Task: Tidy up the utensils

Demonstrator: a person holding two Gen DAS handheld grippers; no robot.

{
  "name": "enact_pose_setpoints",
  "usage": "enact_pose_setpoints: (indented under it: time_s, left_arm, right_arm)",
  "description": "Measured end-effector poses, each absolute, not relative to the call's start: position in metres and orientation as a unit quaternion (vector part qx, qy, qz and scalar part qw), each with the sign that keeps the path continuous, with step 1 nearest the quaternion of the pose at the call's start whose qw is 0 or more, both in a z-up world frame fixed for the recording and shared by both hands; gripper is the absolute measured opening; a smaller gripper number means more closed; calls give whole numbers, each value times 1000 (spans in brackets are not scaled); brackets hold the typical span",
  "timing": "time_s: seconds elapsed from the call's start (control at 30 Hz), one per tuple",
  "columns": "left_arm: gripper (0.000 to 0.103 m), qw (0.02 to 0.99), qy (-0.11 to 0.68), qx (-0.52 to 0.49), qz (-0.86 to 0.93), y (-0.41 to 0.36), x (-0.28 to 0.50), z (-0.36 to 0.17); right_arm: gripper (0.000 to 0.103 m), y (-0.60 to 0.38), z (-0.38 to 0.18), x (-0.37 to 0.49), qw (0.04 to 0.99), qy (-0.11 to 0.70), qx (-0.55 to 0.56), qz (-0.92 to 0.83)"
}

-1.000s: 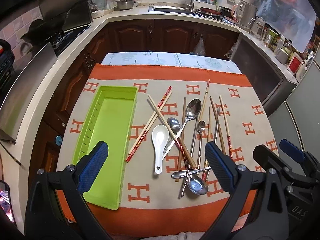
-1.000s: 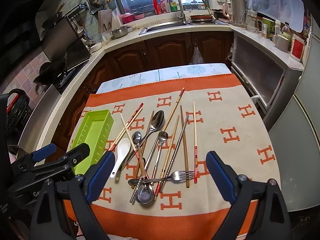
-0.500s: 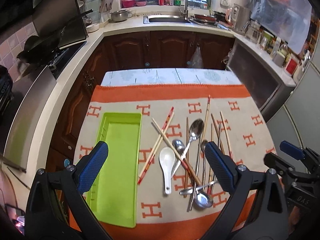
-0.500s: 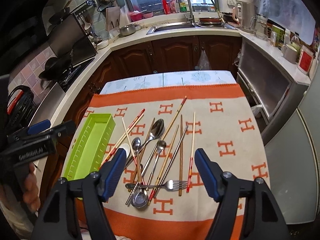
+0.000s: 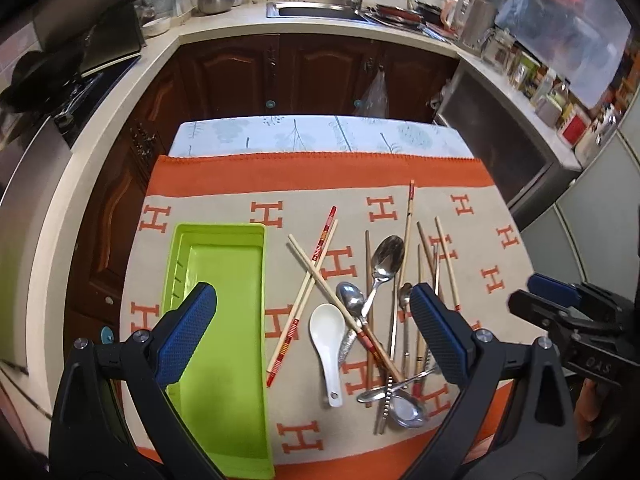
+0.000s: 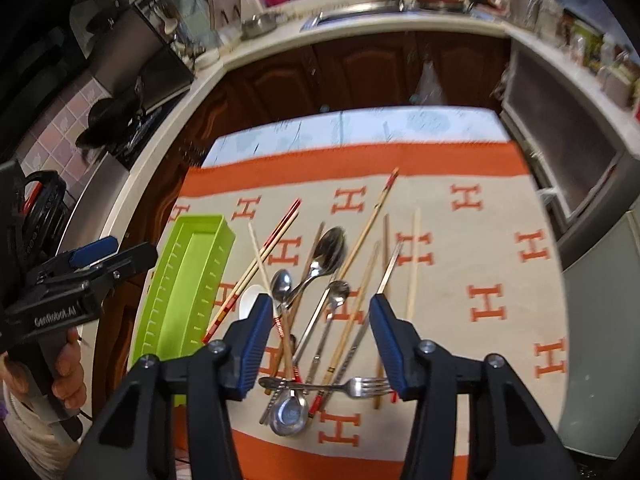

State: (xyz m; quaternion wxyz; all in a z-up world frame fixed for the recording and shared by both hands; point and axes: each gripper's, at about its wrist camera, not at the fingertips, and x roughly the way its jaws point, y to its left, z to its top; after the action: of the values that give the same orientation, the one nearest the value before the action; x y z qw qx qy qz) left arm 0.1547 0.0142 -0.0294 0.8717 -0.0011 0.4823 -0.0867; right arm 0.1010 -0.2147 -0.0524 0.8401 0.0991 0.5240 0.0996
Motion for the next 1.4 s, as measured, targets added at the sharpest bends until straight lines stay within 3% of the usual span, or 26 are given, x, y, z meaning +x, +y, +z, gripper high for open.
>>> enact_pose_setpoints:
  time_s: [0.1, 0.23, 0.47, 0.67, 0.83, 0.93, 1.07, 1.4]
  left_arm:
    - [96, 868, 487, 29, -94, 9, 165, -47]
    - [73, 851, 513, 56, -99, 10, 183, -76]
    - [70, 836, 541, 31, -81, 37, 208, -106]
    - [59, 825, 559, 7, -83, 59, 213, -119]
    - [50, 815, 574, 2, -85, 63, 211, -127]
    - [48, 812, 578, 4, -79, 62, 211, -130]
    - [48, 811, 579, 11, -85, 55, 209, -131]
    - [48, 793, 594, 11, -135, 23, 190, -138]
  right_arm:
    - [43, -199, -73, 117, 824, 546, 96, 115]
    - [36, -176, -98, 135, 804, 571, 89, 140]
    - [34, -132, -137, 170, 783, 592, 80, 174]
    - [29, -106, -168, 193, 767, 615, 62, 175]
    - [15, -96, -188, 204, 757, 629, 47, 174]
    - [9, -92, -197, 207, 753, 632, 41, 177]
    - [8, -95, -196, 205, 761, 622, 42, 180]
    - [5, -165, -144, 172, 792, 560, 152, 186]
